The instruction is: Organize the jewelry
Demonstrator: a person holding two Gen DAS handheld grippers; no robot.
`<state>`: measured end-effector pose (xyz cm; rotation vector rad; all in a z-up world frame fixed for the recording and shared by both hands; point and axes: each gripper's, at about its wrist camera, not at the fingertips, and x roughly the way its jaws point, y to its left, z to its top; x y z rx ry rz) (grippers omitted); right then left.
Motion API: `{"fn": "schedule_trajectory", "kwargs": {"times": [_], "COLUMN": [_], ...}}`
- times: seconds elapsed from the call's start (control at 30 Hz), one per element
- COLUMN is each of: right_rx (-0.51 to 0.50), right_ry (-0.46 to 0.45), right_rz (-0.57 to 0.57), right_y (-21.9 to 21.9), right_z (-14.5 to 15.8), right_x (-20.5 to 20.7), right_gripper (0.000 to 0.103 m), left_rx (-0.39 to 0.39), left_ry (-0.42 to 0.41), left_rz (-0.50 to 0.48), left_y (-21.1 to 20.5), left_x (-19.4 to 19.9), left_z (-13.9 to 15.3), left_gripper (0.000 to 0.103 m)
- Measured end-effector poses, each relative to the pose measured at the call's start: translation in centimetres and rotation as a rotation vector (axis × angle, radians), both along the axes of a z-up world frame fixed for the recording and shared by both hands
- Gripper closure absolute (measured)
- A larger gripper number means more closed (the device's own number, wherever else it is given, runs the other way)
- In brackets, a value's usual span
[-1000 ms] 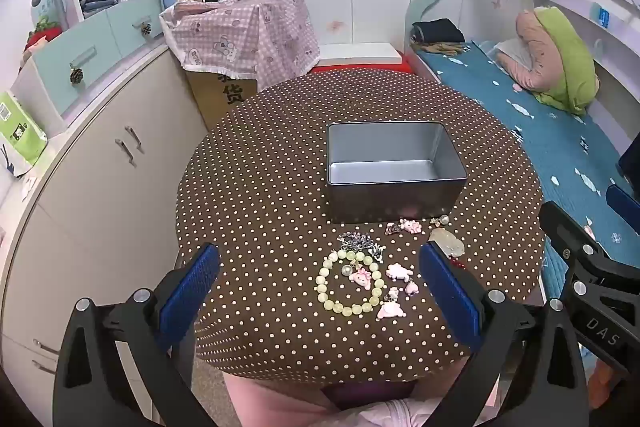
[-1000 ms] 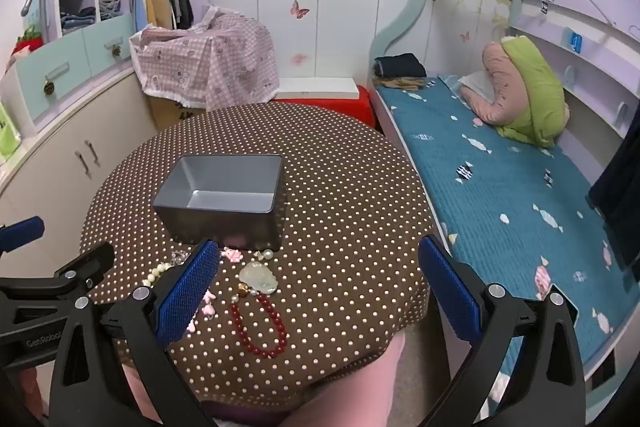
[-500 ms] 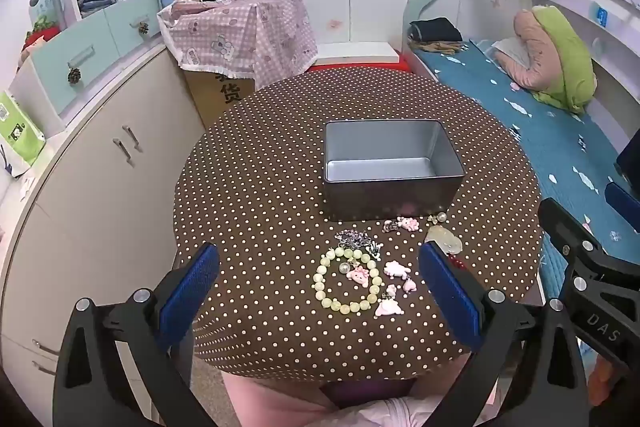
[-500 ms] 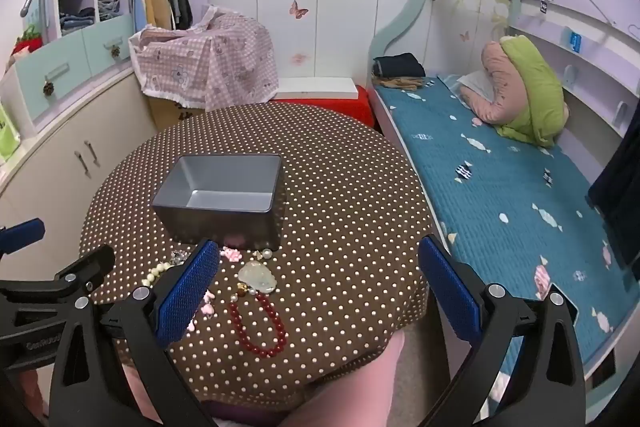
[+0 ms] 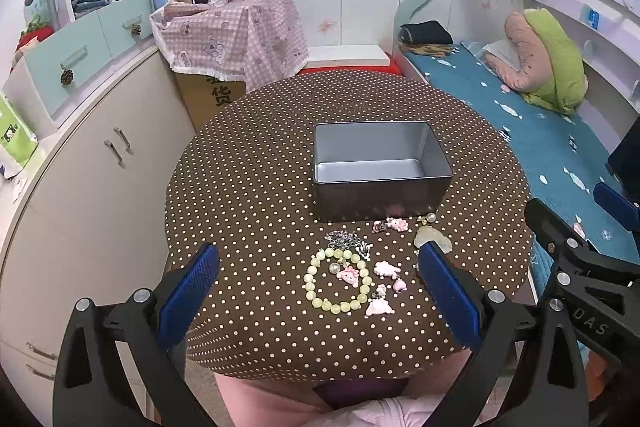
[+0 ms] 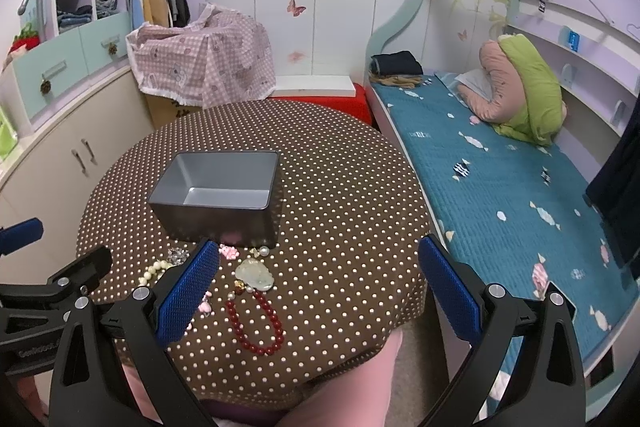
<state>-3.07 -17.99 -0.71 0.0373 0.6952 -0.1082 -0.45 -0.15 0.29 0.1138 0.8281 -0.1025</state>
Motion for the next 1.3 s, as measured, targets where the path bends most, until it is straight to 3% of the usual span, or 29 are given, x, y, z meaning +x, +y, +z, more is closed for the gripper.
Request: {"fn": "schedule_trajectory", "kwargs": {"times": [1.3], "right_rx": [0.019], "right_ry": [-0.001], "right_rz": [0.006], "right_y": [0.2], "right_z": [-0.37], "right_x": [-0.18], "right_gripper": [0.006], "left_rx": [-0.004], "left_ry": [-0.001], "left_rz": [0.006], "left_y": [0.44], "left_x": [-0.02], "left_z": [0.01], "left_gripper": [0.007]}}
